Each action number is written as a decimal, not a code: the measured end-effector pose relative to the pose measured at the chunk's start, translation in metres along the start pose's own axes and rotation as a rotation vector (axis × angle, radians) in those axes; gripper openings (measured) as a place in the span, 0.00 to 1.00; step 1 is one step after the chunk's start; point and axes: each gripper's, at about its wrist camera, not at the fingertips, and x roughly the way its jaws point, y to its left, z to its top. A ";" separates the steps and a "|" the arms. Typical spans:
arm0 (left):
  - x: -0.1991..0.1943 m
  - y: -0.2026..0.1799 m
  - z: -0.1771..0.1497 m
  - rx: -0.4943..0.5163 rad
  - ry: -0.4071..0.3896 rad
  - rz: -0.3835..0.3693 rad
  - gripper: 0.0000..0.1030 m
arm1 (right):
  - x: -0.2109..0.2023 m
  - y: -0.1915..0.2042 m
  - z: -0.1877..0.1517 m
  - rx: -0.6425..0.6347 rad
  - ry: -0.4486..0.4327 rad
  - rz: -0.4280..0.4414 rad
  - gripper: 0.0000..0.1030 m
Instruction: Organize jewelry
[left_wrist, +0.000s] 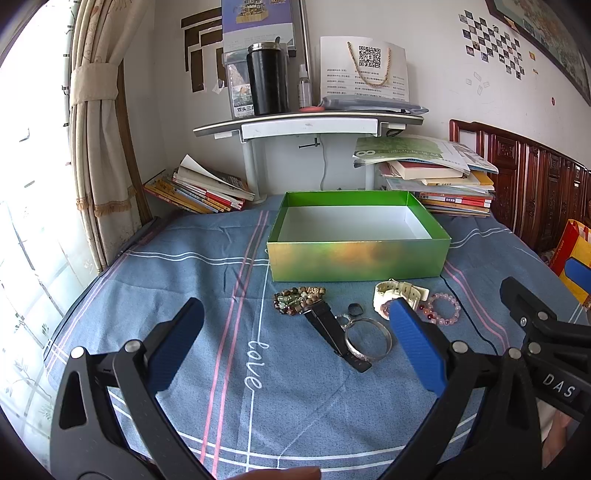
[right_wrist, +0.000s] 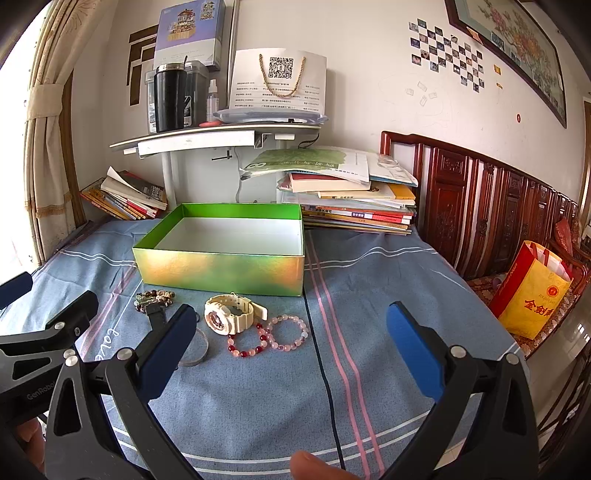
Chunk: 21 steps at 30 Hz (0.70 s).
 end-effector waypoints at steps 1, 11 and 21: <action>0.000 0.000 0.000 0.000 0.000 0.000 0.96 | 0.000 0.000 0.000 0.000 0.000 0.000 0.98; 0.000 -0.001 -0.005 0.000 0.001 0.000 0.96 | 0.000 0.000 0.000 0.001 0.001 0.000 0.98; 0.000 -0.001 -0.005 0.000 0.003 -0.001 0.96 | 0.000 0.000 0.000 0.002 0.002 0.001 0.98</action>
